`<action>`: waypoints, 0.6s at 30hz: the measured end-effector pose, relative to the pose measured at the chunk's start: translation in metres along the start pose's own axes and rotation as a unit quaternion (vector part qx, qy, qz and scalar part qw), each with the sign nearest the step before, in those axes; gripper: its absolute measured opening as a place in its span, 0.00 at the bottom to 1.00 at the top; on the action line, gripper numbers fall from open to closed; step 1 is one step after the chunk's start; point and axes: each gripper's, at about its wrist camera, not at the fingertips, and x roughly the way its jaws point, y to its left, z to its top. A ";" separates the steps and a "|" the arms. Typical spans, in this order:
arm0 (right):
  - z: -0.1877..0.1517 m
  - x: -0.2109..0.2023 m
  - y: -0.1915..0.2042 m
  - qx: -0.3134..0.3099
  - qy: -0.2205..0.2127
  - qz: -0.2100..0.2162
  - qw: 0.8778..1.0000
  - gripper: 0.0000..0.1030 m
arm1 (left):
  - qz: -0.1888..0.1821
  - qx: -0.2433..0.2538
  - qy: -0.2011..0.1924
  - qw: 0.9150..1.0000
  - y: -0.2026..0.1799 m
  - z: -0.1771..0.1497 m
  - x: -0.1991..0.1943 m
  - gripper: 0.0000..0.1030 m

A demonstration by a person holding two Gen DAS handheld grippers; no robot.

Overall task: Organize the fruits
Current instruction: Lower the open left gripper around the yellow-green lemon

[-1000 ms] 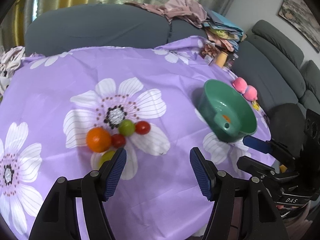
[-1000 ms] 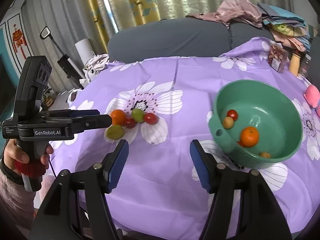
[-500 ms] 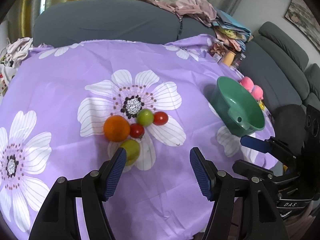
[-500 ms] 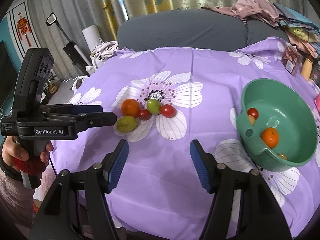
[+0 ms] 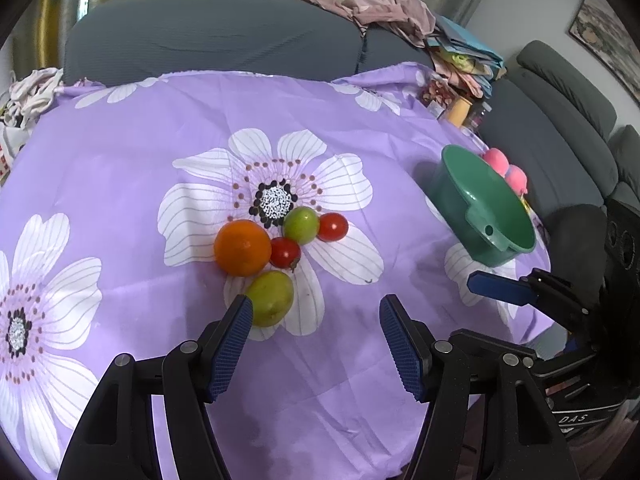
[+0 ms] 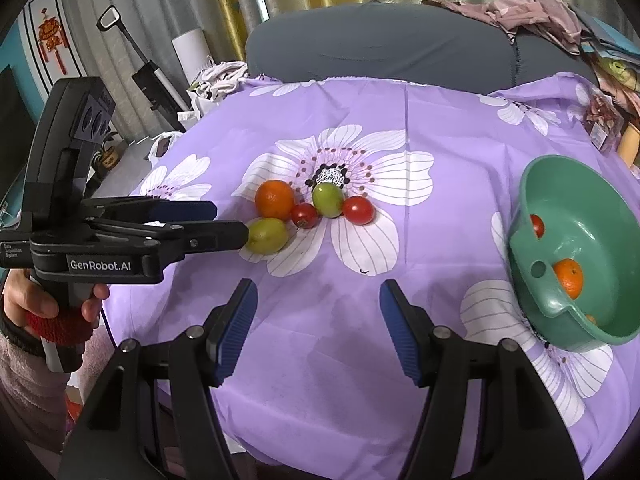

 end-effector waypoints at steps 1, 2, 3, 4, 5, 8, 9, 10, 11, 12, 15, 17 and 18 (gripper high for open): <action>0.000 0.001 0.000 -0.001 0.002 0.000 1.000 0.62 | -0.001 0.000 0.000 1.000 0.000 0.000 0.001 0.64; 0.001 0.003 0.001 -0.002 0.004 0.001 1.000 0.62 | -0.001 0.000 0.001 1.000 0.001 0.000 0.002 0.64; 0.002 0.004 0.002 -0.002 0.006 0.001 1.000 0.62 | -0.002 0.001 0.001 1.000 0.002 0.000 0.003 0.64; 0.002 0.006 0.002 -0.002 0.007 0.001 1.000 0.62 | -0.002 0.001 0.002 1.000 0.003 -0.001 0.003 0.64; 0.002 0.008 0.003 -0.003 0.009 0.002 1.000 0.62 | -0.002 0.002 0.003 1.000 0.004 0.000 0.004 0.64; 0.004 0.013 0.004 -0.004 0.014 0.003 1.000 0.62 | -0.003 0.002 0.005 1.000 0.007 -0.001 0.006 0.64; 0.004 0.015 0.005 -0.004 0.016 0.003 1.000 0.62 | -0.003 0.003 0.006 1.000 0.008 -0.001 0.007 0.64; 0.005 0.017 0.005 -0.005 0.018 0.004 1.000 0.62 | -0.003 0.003 0.007 1.000 0.009 -0.001 0.008 0.64; 0.005 0.018 0.006 -0.005 0.018 0.005 1.000 0.62 | -0.003 0.004 0.007 1.000 0.010 -0.001 0.008 0.64; 0.005 0.019 0.006 -0.006 0.020 0.006 1.000 0.62 | -0.001 0.007 0.008 1.000 0.010 -0.001 0.009 0.64; 0.007 0.024 0.007 -0.007 0.024 0.009 1.000 0.62 | 0.002 0.014 0.009 1.000 0.012 0.000 0.010 0.64; 0.007 0.027 0.009 -0.008 0.027 0.011 1.000 0.62 | 0.004 0.016 0.010 1.000 0.013 0.000 0.010 0.64; 0.007 0.028 0.010 -0.009 0.027 0.013 1.000 0.62 | 0.007 0.017 0.012 1.000 0.014 0.000 0.011 0.64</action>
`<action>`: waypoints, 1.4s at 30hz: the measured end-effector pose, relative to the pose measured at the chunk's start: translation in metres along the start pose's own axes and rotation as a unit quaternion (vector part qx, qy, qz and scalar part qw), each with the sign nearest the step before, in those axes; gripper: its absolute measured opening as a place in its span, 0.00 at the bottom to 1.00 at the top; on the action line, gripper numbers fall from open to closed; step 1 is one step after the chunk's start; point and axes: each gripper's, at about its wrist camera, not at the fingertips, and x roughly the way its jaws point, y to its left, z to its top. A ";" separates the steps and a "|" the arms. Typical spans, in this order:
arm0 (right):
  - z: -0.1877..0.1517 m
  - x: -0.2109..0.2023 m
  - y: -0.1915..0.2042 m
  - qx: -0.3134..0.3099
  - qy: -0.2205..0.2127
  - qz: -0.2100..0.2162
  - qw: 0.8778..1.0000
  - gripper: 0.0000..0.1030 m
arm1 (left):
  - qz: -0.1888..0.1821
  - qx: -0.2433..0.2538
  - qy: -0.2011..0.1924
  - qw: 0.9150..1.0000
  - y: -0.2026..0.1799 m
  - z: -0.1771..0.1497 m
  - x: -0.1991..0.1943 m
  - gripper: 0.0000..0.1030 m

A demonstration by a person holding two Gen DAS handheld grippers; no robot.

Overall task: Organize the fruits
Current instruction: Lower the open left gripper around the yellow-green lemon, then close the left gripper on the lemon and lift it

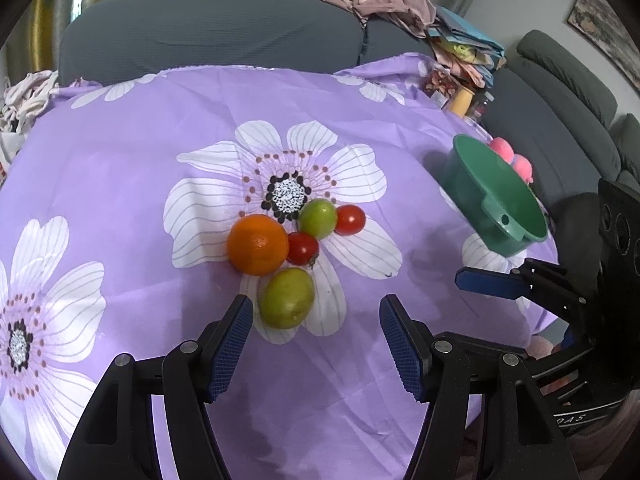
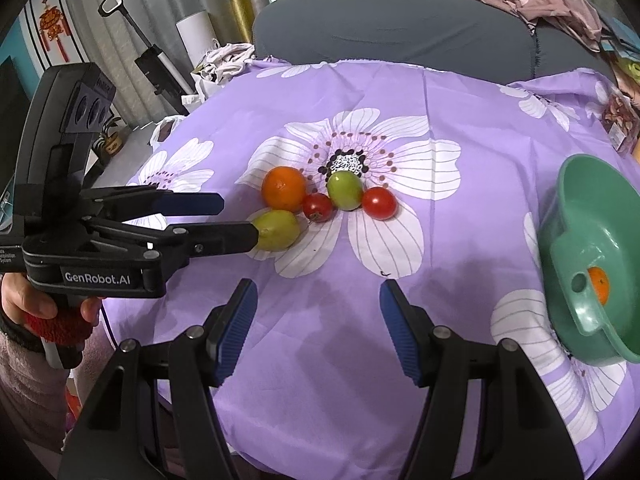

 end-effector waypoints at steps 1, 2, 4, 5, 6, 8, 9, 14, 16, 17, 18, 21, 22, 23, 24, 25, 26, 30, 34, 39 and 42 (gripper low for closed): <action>0.000 0.001 0.000 0.000 0.000 0.002 1.000 0.62 | 0.003 0.001 0.002 1.000 0.001 0.000 0.000 0.64; 0.000 0.002 0.000 0.000 0.001 0.005 1.000 0.62 | 0.006 0.004 0.003 1.000 0.002 0.000 0.001 0.64; 0.000 0.006 0.001 -0.001 0.002 0.012 1.000 0.62 | 0.011 0.012 0.006 1.000 0.002 0.000 0.001 0.64; 0.000 0.008 0.002 -0.002 0.003 0.015 1.000 0.62 | 0.014 0.016 0.008 1.000 0.002 -0.001 0.000 0.64; 0.000 0.010 0.002 -0.002 0.005 0.018 1.000 0.62 | 0.016 0.020 0.009 1.000 0.003 -0.002 0.001 0.64; 0.001 0.015 0.004 -0.004 0.008 0.024 1.000 0.62 | 0.022 0.029 0.012 0.999 0.004 -0.004 0.001 0.64; 0.001 0.017 0.005 -0.005 0.009 0.029 1.000 0.62 | 0.023 0.033 0.014 0.999 0.004 -0.004 0.001 0.64; 0.003 0.031 0.010 -0.011 0.018 0.046 0.999 0.62 | 0.021 0.037 0.020 0.999 0.008 -0.004 0.005 0.64; 0.003 0.036 0.010 -0.009 0.024 0.052 0.998 0.62 | 0.015 0.037 0.020 0.999 0.009 -0.003 0.007 0.64; 0.004 0.038 0.009 -0.006 0.026 0.056 0.998 0.62 | 0.013 0.038 0.021 0.999 0.009 -0.002 0.008 0.64; 0.004 0.040 0.009 -0.003 0.027 0.062 0.998 0.62 | 0.011 0.039 0.022 0.999 0.009 -0.002 0.009 0.64; 0.007 0.046 0.009 -0.003 0.029 0.073 0.997 0.62 | 0.004 0.038 0.027 0.999 0.009 0.000 0.015 0.64; 0.007 0.049 0.009 -0.003 0.030 0.076 0.997 0.62 | 0.001 0.037 0.029 0.999 0.009 0.001 0.017 0.64; 0.009 0.051 0.009 -0.003 0.030 0.081 0.996 0.62 | -0.003 0.035 0.032 0.999 0.010 0.002 0.019 0.64; 0.010 0.055 0.010 -0.002 0.031 0.086 0.996 0.62 | -0.005 0.034 0.033 0.999 0.011 0.003 0.021 0.64; 0.012 0.058 0.011 -0.001 0.032 0.089 0.995 0.62 | -0.007 0.033 0.033 0.999 0.012 0.005 0.022 0.64; 0.014 0.061 0.011 -0.002 0.032 0.092 0.995 0.62 | -0.011 0.031 0.034 0.999 0.013 0.006 0.023 0.63; 0.022 0.073 0.015 -0.008 0.035 0.094 0.995 0.62 | -0.018 0.025 0.044 0.999 0.017 0.011 0.028 0.58; 0.027 0.084 0.017 -0.017 0.044 0.100 0.994 0.62 | -0.024 0.030 0.057 0.998 0.020 0.015 0.032 0.55; 0.029 0.093 0.020 -0.036 0.052 0.098 0.993 0.62 | -0.050 0.018 0.089 0.995 0.025 0.016 0.044 0.51; 0.031 0.098 0.018 -0.039 0.057 0.102 0.992 0.58 | -0.051 0.016 0.093 0.994 0.025 0.017 0.046 0.47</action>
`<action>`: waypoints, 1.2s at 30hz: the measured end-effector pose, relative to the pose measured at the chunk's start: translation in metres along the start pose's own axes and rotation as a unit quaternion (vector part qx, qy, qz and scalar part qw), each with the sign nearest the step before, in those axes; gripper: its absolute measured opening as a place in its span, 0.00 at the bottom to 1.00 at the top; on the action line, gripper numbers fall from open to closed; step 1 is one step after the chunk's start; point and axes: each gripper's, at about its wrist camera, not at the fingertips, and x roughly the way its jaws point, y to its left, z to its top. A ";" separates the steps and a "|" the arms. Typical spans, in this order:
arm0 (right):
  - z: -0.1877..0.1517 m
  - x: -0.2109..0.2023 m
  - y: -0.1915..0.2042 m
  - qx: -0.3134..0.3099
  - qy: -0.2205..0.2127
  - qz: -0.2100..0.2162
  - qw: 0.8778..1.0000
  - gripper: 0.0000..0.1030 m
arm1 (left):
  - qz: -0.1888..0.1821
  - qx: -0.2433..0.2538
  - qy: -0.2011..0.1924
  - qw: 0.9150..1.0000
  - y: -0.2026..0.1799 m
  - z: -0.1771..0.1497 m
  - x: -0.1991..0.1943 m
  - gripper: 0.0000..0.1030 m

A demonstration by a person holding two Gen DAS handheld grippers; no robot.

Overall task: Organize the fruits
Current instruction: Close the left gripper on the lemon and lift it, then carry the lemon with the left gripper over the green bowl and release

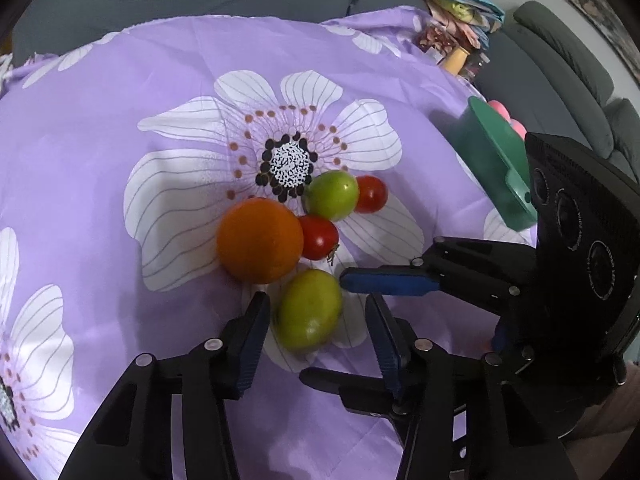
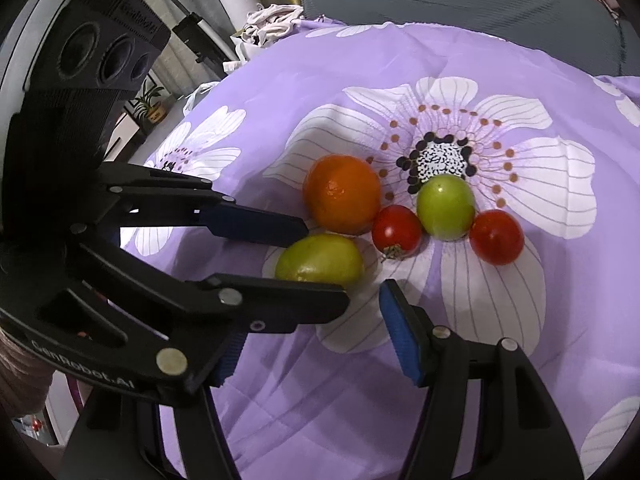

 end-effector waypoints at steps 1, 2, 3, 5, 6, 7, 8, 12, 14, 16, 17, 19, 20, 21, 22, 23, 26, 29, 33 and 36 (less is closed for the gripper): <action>0.000 0.001 -0.001 0.001 0.003 0.002 1.000 0.55 | -0.001 -0.001 0.001 1.000 0.000 0.000 0.001 0.45; 0.001 0.001 -0.001 0.000 0.003 0.005 1.000 0.52 | -0.008 -0.006 0.001 1.000 0.001 0.000 0.001 0.44; 0.003 0.002 0.000 -0.001 0.005 0.008 1.000 0.47 | -0.010 -0.010 0.001 1.000 0.003 0.000 0.002 0.41; 0.004 0.004 0.001 -0.003 0.008 0.008 1.000 0.45 | -0.002 -0.008 0.001 1.000 0.004 0.000 0.002 0.38; 0.004 0.004 0.001 -0.004 0.009 0.007 1.000 0.45 | -0.002 -0.008 0.001 1.000 0.004 0.000 0.002 0.38; 0.005 0.005 0.002 -0.006 0.009 0.006 1.000 0.45 | -0.001 -0.006 0.002 1.000 0.004 0.001 0.002 0.35; 0.005 0.005 0.003 -0.007 0.008 0.006 1.000 0.44 | 0.002 -0.005 0.003 1.000 0.005 0.001 0.003 0.34; 0.003 0.006 0.003 -0.004 0.002 0.006 1.000 0.44 | 0.003 -0.002 0.001 1.000 0.004 0.000 0.001 0.34; 0.001 0.003 0.005 -0.005 -0.003 0.003 1.000 0.44 | 0.005 0.002 -0.002 1.000 0.000 -0.001 0.000 0.34; -0.002 -0.003 0.005 -0.002 -0.011 0.001 1.000 0.44 | 0.006 0.004 -0.007 1.000 -0.005 -0.001 -0.002 0.34; -0.003 -0.006 0.004 0.000 -0.016 0.000 1.000 0.44 | 0.007 0.008 -0.011 1.000 -0.008 -0.001 -0.004 0.34; -0.007 -0.015 0.003 0.002 -0.025 -0.005 1.000 0.44 | 0.005 0.014 -0.017 1.000 -0.015 0.000 -0.007 0.34; -0.009 -0.021 0.003 0.004 -0.030 -0.008 1.000 0.44 | 0.005 0.017 -0.020 1.000 -0.019 0.000 -0.008 0.34; -0.010 -0.025 0.002 0.005 -0.033 -0.010 0.999 0.44 | 0.004 0.021 -0.022 1.000 -0.023 0.001 -0.009 0.34; -0.011 -0.029 0.000 0.006 -0.036 -0.013 0.999 0.44 | 0.003 0.026 -0.025 0.999 -0.029 0.002 -0.010 0.34; -0.014 -0.035 -0.001 0.007 -0.040 -0.017 0.999 0.44 | 0.002 0.029 -0.027 0.999 -0.033 0.002 -0.011 0.34; -0.020 -0.049 -0.004 0.012 -0.051 -0.025 0.998 0.44 | 0.000 0.041 -0.033 0.999 -0.048 0.005 -0.012 0.34; -0.026 -0.063 -0.007 0.016 -0.061 -0.036 0.997 0.44 | -0.003 0.054 -0.036 0.998 -0.062 0.008 -0.012 0.34; -0.034 -0.083 -0.015 0.025 -0.076 -0.053 0.995 0.44 | -0.006 0.070 -0.041 0.997 -0.082 0.013 -0.011 0.34; -0.040 -0.096 -0.021 0.034 -0.088 -0.060 0.994 0.44 | -0.009 0.083 -0.044 0.996 -0.097 0.017 -0.010 0.34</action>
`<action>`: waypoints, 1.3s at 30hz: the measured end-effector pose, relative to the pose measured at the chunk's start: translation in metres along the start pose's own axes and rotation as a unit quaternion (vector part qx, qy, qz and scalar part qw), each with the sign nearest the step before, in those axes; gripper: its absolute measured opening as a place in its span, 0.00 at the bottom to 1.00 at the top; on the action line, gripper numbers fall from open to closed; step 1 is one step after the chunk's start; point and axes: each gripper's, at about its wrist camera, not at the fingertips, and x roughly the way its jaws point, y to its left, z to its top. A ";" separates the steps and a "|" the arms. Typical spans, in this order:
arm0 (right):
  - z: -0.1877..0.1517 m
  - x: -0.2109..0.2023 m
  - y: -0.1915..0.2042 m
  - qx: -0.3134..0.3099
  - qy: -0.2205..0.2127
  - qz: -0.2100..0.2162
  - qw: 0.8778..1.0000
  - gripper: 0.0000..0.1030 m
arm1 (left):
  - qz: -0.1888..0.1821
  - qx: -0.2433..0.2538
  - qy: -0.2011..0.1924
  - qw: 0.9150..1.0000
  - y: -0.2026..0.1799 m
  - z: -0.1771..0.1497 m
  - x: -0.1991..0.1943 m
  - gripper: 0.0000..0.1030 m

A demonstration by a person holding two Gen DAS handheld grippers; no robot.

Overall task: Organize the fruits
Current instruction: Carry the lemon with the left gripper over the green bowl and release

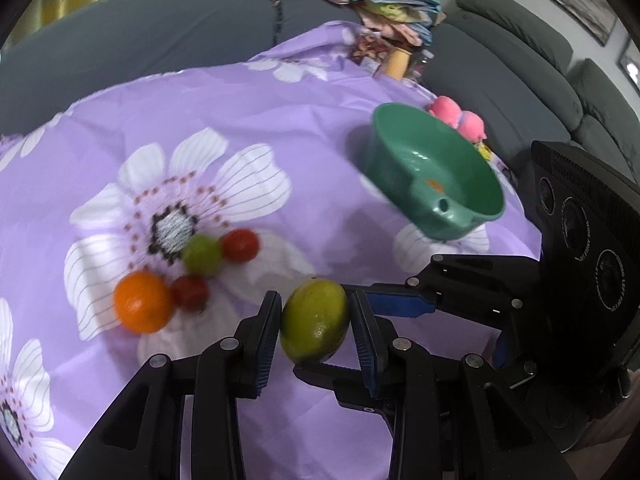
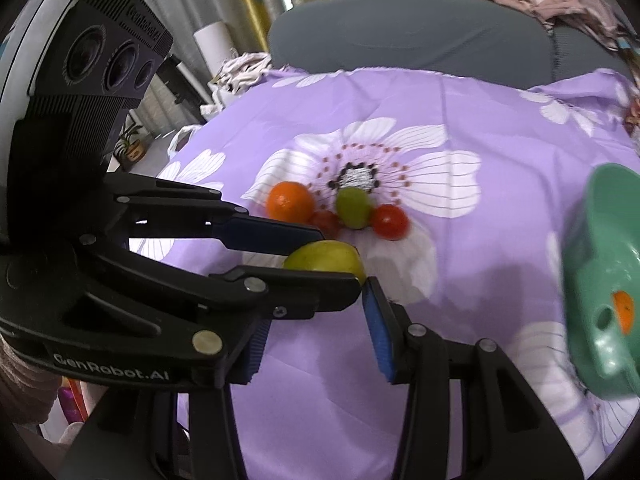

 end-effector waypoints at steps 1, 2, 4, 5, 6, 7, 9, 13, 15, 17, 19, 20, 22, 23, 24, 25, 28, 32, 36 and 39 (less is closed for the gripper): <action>-0.001 -0.005 -0.003 0.004 -0.005 -0.003 1.000 0.44 | -0.002 0.006 -0.001 1.000 -0.006 0.004 0.001 0.34; -0.001 -0.008 -0.006 0.007 -0.009 -0.006 1.000 0.44 | -0.003 0.010 -0.002 1.000 -0.010 0.005 0.001 0.34; -0.002 -0.017 -0.011 0.012 -0.017 -0.012 1.000 0.44 | -0.005 0.019 -0.005 1.000 -0.019 0.009 0.002 0.34; -0.002 -0.021 -0.015 0.015 -0.021 -0.015 1.000 0.44 | -0.007 0.025 -0.006 1.000 -0.024 0.013 0.003 0.34; -0.002 -0.026 -0.018 0.017 -0.026 -0.018 0.999 0.44 | -0.008 0.029 -0.008 1.000 -0.028 0.016 0.004 0.34; -0.002 -0.029 -0.022 0.020 -0.030 -0.021 0.999 0.44 | -0.010 0.035 -0.009 0.999 -0.034 0.020 0.006 0.34; -0.003 -0.038 -0.029 0.026 -0.040 -0.028 0.998 0.44 | -0.012 0.045 -0.011 0.999 -0.042 0.025 0.007 0.34; -0.004 -0.054 -0.044 0.037 -0.058 -0.038 0.997 0.44 | -0.015 0.066 -0.015 0.998 -0.057 0.039 0.011 0.34; -0.004 -0.063 -0.052 0.042 -0.068 -0.043 0.996 0.44 | -0.016 0.076 -0.015 0.997 -0.066 0.047 0.014 0.34; -0.005 -0.070 -0.061 0.047 -0.076 -0.048 0.995 0.44 | -0.017 0.087 -0.017 0.996 -0.075 0.055 0.017 0.34; -0.005 -0.076 -0.070 0.053 -0.083 -0.053 0.994 0.44 | -0.020 0.093 -0.018 0.995 -0.081 0.060 0.020 0.34; -0.005 -0.079 -0.076 0.057 -0.087 -0.055 0.993 0.44 | -0.023 0.098 -0.018 0.995 -0.085 0.065 0.023 0.34; -0.005 -0.083 -0.085 0.063 -0.091 -0.059 0.992 0.44 | -0.026 0.104 -0.016 0.994 -0.091 0.070 0.027 0.34; -0.006 -0.086 -0.089 0.066 -0.092 -0.062 0.992 0.44 | -0.028 0.108 -0.015 0.994 -0.096 0.073 0.030 0.34; -0.007 -0.088 -0.094 0.069 -0.095 -0.065 0.991 0.44 | -0.030 0.113 -0.013 0.993 -0.100 0.077 0.034 0.34; -0.007 -0.089 -0.098 0.073 -0.096 -0.068 0.990 0.44 | -0.031 0.117 -0.013 0.993 -0.102 0.078 0.036 0.34; -0.010 -0.094 -0.112 0.085 -0.102 -0.075 0.988 0.44 | -0.037 0.128 -0.011 0.991 -0.113 0.085 0.046 0.34; -0.013 -0.097 -0.128 0.100 -0.105 -0.083 0.986 0.44 | -0.047 0.137 -0.004 0.990 -0.124 0.094 0.060 0.34; -0.016 -0.097 -0.140 0.112 -0.104 -0.087 0.984 0.44 | -0.052 0.143 0.003 0.988 -0.130 0.098 0.069 0.34; -0.017 -0.096 -0.145 0.118 -0.102 -0.088 0.984 0.44 | -0.054 0.142 0.008 0.988 -0.133 0.099 0.074 0.34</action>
